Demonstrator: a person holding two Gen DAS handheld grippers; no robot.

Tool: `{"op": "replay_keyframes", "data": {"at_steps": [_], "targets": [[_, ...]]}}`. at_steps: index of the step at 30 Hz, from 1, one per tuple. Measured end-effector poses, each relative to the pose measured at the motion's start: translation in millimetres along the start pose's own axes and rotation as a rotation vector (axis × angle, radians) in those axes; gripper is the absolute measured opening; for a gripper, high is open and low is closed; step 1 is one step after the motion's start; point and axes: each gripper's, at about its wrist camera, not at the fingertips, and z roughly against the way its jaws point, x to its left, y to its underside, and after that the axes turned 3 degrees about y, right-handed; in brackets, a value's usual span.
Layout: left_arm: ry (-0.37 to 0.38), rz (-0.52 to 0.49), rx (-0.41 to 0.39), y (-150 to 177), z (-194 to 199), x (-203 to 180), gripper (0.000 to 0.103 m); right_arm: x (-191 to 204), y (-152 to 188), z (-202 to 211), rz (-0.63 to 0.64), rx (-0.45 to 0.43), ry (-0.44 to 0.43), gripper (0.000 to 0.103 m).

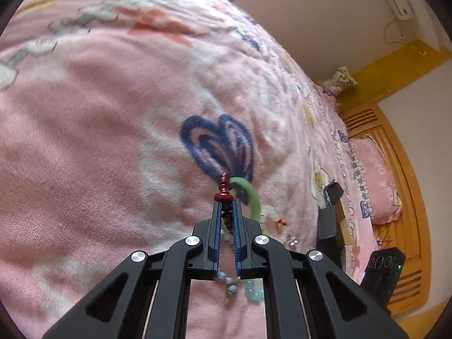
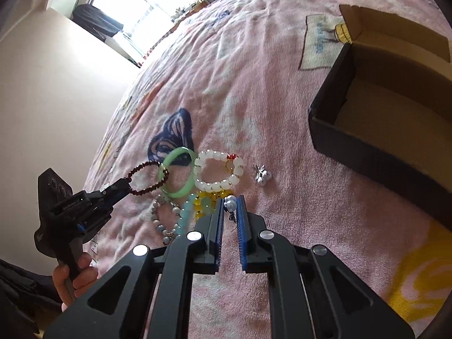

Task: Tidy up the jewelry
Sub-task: 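Carry the red bracelet and silver earring with both tools over the black box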

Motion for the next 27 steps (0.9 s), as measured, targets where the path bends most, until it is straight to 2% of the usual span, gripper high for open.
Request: {"op": "replay_keyframes", "data": {"at_steps": [6,8,16,21,27], "targets": [[0.01,-0.06,-0.033,0.3,8.0,-30.2,0.009,-5.9,-8.8,24.4,-0.031,-0.052,-0.032,0.01],[0.034,-0.062,-0.046,1.7,8.9,-43.4,0.009,-10.4,-11.8,35.1,-0.043,-0.072,-0.038,0.01],[0.08,-0.122,-0.021,12.9,-13.5,-111.4,0.009,-31.2,-19.6,79.8,-0.096,-0.154,-0.042,0.01],[0.071,-0.278,-0.036,23.9,-25.1,-178.6,0.009,-50.5,-24.7,112.8,-0.134,-0.215,0.0,0.01],[0.075,-0.455,-0.026,44.3,-48.4,-233.7,0.009,-72.6,-34.0,140.8,-0.141,-0.272,0.08,0.01]]}}
